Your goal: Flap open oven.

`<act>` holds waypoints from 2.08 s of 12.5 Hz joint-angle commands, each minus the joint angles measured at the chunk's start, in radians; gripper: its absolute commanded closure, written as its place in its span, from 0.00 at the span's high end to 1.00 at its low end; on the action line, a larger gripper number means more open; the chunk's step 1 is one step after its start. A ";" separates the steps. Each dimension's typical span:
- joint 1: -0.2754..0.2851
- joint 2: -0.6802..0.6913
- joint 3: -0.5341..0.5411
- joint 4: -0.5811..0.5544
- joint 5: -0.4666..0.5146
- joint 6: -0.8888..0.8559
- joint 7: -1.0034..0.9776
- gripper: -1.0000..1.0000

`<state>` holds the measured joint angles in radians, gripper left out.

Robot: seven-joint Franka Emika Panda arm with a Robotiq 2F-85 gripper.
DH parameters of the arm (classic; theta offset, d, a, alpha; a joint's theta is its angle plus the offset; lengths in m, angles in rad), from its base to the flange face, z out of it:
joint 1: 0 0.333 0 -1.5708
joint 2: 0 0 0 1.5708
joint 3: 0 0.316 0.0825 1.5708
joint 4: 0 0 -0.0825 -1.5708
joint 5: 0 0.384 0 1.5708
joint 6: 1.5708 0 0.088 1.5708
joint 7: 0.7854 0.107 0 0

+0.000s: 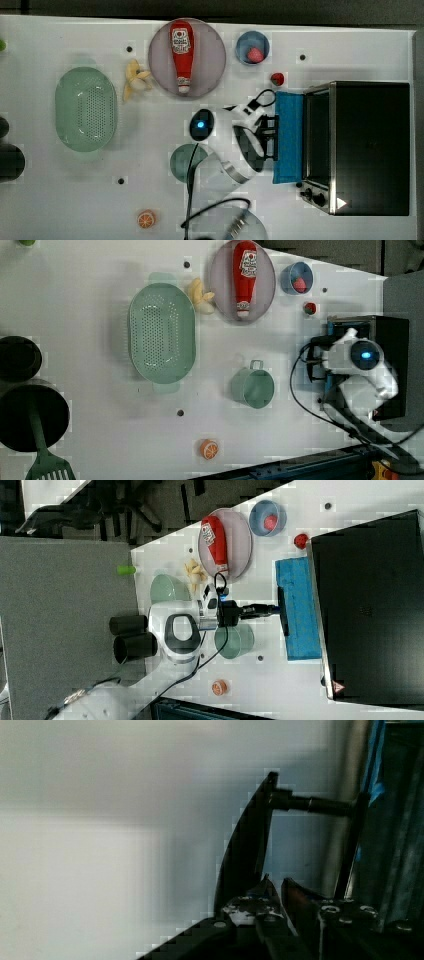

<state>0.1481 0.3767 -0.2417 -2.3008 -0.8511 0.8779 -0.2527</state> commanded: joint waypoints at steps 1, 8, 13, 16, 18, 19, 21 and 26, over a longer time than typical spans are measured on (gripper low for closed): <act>0.063 0.073 -0.008 0.016 -0.018 -0.013 0.211 0.17; 0.087 0.091 -0.003 0.104 0.025 0.024 0.259 0.17; 0.081 -0.192 -0.005 0.119 0.472 -0.042 0.258 0.17; 0.080 -0.361 -0.008 0.147 0.683 -0.243 0.259 0.17; 0.080 -0.446 -0.024 0.196 0.816 -0.427 0.267 0.17; 0.079 -0.478 -0.031 0.231 0.840 -0.509 0.267 0.17; 0.079 -0.536 -0.037 0.303 0.838 -0.605 0.267 0.17; 0.078 -0.618 -0.039 0.399 0.808 -0.745 0.329 0.17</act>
<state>0.2317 -0.2179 -0.2859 -1.9150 -0.0245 0.1748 -0.0088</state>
